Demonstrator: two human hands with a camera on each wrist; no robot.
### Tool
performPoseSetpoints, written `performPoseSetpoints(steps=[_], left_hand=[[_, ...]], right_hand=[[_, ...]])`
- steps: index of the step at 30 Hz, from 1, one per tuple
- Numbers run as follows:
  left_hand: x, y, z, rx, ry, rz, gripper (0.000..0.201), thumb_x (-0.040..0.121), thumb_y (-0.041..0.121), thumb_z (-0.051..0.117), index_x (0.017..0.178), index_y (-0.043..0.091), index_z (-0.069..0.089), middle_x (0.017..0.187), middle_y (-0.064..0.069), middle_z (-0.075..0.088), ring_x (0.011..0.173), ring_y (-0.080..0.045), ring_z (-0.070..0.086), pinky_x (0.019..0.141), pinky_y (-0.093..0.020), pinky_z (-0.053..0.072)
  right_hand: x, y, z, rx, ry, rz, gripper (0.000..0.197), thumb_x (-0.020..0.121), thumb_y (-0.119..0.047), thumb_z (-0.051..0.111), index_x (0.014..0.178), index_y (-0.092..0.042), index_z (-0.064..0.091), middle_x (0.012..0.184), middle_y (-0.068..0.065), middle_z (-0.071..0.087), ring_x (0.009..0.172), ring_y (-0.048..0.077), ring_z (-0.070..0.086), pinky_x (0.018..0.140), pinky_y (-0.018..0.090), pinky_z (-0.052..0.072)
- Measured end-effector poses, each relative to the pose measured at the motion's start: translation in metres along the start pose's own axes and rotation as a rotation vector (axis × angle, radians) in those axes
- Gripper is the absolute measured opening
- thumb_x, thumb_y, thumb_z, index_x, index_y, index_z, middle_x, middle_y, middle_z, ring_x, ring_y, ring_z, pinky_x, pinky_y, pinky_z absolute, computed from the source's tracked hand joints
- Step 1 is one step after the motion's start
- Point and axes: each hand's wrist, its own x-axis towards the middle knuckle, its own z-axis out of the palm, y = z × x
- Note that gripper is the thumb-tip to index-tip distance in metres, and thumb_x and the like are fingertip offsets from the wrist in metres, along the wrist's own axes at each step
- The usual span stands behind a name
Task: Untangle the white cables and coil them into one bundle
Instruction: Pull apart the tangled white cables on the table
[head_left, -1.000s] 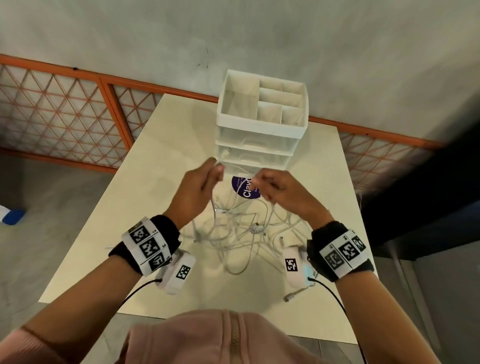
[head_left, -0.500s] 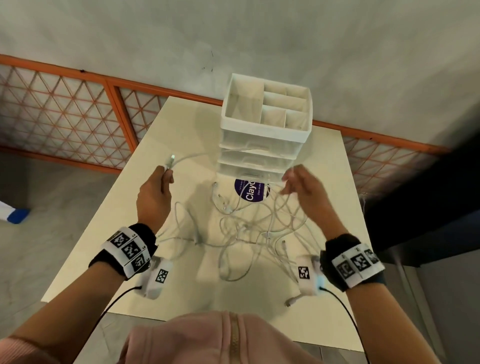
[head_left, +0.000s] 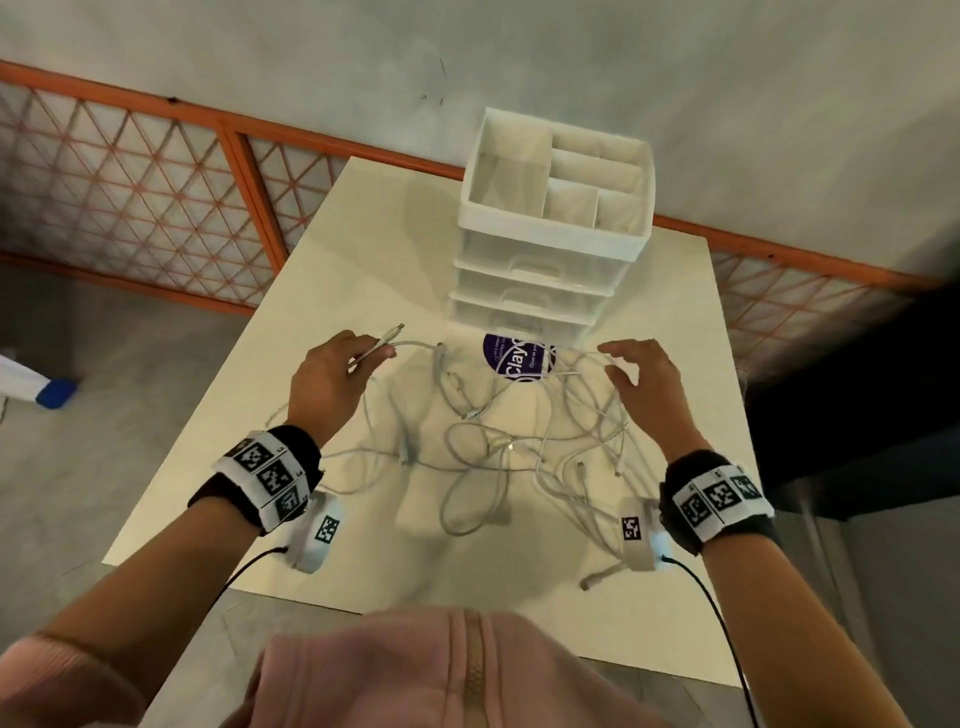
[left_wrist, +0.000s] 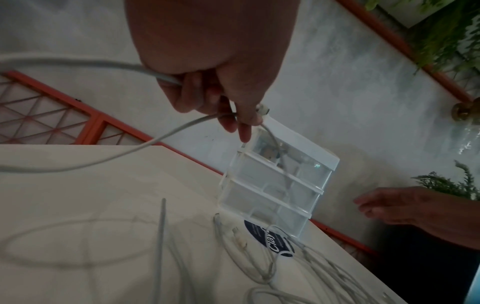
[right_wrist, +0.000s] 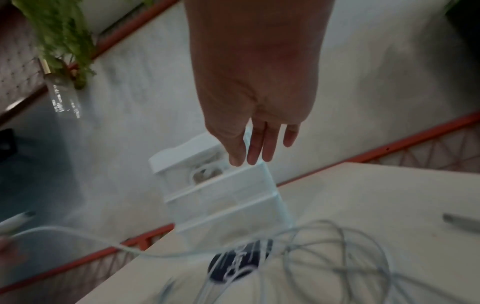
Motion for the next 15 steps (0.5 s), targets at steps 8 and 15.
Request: performPoseSetpoints(steps=[8,15], left_hand=[[0.008,0.017,0.01,0.007,-0.013,-0.046,0.027,0.089,0.04,0.057,0.085,0.018,0.071,0.075,-0.005,0.06,0.067,-0.025,0.054,0.061,-0.033,0.041],[0.014,0.011,0.008,-0.052,-0.043,0.008,0.028,0.089,0.036,0.06,0.079,0.012,0.071,0.069,-0.007,0.055,0.055,-0.01,0.045,0.055,-0.02,0.033]], right_hand=[[-0.019,-0.053,0.103,0.099,-0.5,-0.25,0.027,0.087,0.001,0.057,0.111,-0.006,0.066,0.108,0.01,0.063,0.086,0.013,0.055,0.079,0.02,0.043],[-0.002,-0.067,0.117,-0.003,-0.554,-0.26,0.013,0.084,0.004,0.059,0.089,-0.003,0.07,0.094,0.016,0.067,0.091,0.028,0.064,0.083,0.034,0.05]])
